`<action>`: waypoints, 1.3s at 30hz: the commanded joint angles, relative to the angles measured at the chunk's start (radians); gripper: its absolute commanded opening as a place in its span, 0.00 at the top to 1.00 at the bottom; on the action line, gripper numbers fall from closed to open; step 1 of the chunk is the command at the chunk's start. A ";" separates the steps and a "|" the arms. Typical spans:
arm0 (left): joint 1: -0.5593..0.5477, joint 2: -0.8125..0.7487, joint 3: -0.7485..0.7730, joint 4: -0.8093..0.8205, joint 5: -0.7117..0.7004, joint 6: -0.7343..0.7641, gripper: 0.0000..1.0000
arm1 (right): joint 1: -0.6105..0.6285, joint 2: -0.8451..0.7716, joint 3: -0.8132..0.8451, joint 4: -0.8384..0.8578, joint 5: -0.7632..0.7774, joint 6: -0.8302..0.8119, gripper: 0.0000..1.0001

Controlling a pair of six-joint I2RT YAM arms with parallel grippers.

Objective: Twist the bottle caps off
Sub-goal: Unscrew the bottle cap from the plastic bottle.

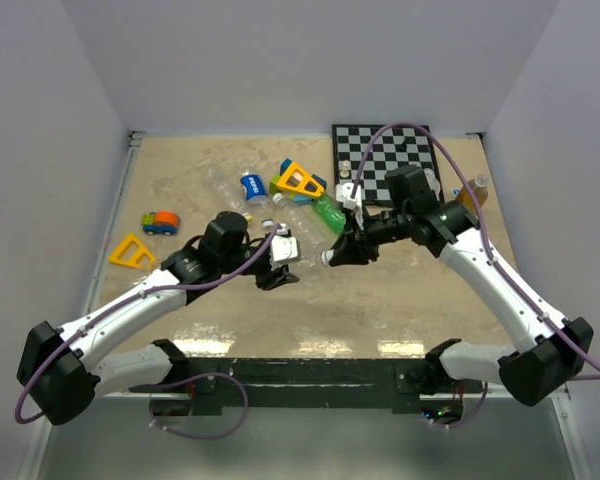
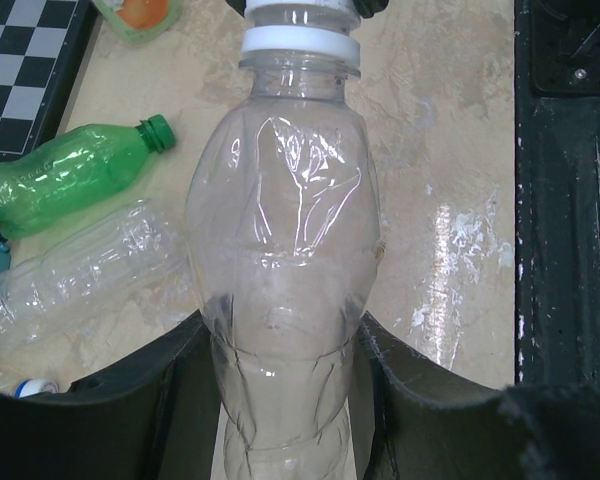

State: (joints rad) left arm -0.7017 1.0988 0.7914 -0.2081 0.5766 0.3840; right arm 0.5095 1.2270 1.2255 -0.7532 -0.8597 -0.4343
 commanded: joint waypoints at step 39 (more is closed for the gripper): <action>0.001 0.006 0.009 0.044 0.069 -0.004 1.00 | -0.017 -0.104 -0.035 -0.261 -0.036 -1.121 0.73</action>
State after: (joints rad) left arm -0.7082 1.1088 0.7906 -0.1844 0.6189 0.3805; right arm 0.5117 1.1557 1.2057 -0.9970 -0.8845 -1.6367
